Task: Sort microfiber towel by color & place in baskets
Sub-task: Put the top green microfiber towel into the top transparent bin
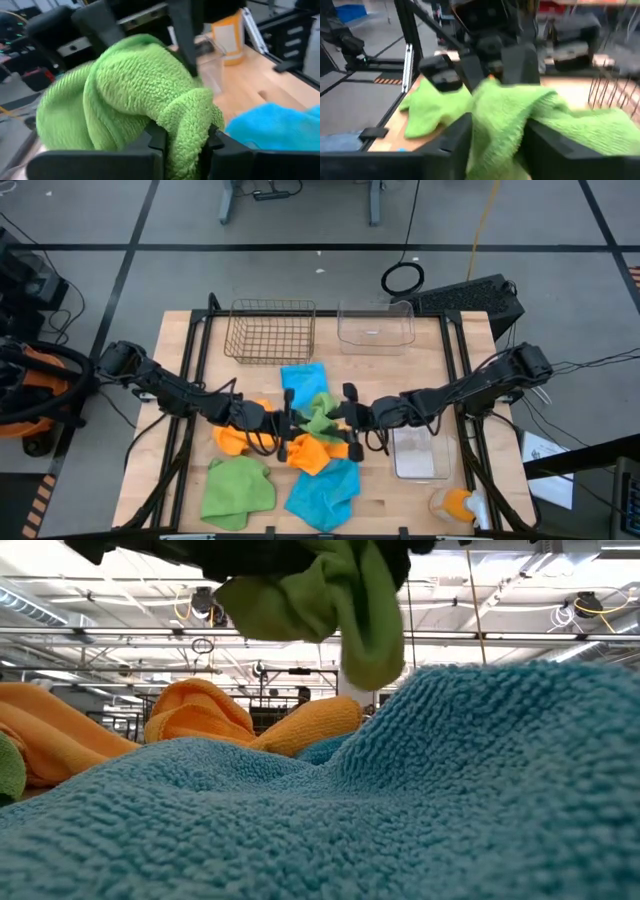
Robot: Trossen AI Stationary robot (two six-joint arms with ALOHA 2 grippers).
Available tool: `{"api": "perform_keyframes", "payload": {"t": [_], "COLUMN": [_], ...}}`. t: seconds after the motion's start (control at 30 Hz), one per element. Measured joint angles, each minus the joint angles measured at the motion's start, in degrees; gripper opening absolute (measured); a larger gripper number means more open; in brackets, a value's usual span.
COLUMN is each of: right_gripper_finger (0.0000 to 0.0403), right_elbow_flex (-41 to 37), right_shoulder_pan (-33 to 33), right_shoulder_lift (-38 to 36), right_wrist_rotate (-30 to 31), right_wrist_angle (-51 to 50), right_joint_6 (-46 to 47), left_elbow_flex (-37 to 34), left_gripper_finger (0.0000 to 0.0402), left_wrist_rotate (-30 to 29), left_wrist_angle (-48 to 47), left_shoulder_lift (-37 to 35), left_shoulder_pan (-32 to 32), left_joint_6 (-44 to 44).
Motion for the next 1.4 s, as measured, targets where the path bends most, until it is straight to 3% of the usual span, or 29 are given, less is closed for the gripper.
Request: {"api": "perform_keyframes", "payload": {"t": [0.27, 0.43, 0.7, 0.87, 1.1, 1.27, 1.4], "right_gripper_finger": [0.0279, 0.0315, 0.0353, 0.0391, 0.0394, 0.0394, 0.0393], "right_elbow_flex": [0.06, 0.06, 0.06, 0.06, 0.06, 0.04, 0.0], "right_shoulder_pan": [1.08, 3.03, 5.82, 5.27, 3.03, 1.82, 1.65], "right_shoulder_lift": [-4.28, -7.85, -9.77, -6.77, -1.25, 2.14, 3.6], "right_wrist_rotate": [0.95, 4.88, 4.63, 4.75, 4.06, -1.5, -1.78], "right_wrist_angle": [-12.63, -20.05, -13.64, -6.06, -2.99, -1.85, -0.81], "right_joint_6": [3.23, 3.01, -1.86, -2.68, -1.61, -1.15, -1.58], "left_elbow_flex": [-0.02, -0.02, -0.02, -0.02, -0.02, -0.02, -0.02], "left_gripper_finger": [0.0052, 0.0052, 0.0052, 0.0052, 0.0052, 0.0052, 0.0052], "left_wrist_rotate": [1.64, 5.46, 6.14, 6.26, 9.5, 9.96, 9.96], "left_wrist_angle": [-1.86, -1.72, -2.07, -2.01, -1.89, -1.89, -1.89], "left_shoulder_lift": [0.0, 0.0, -0.02, -0.04, -0.04, -0.04, -0.05], "left_shoulder_pan": [-0.13, -0.13, -0.07, -0.04, -0.04, -0.04, -0.04], "left_joint_6": [0.66, 1.61, 1.67, 1.96, 1.94, 1.94, 1.94]}}
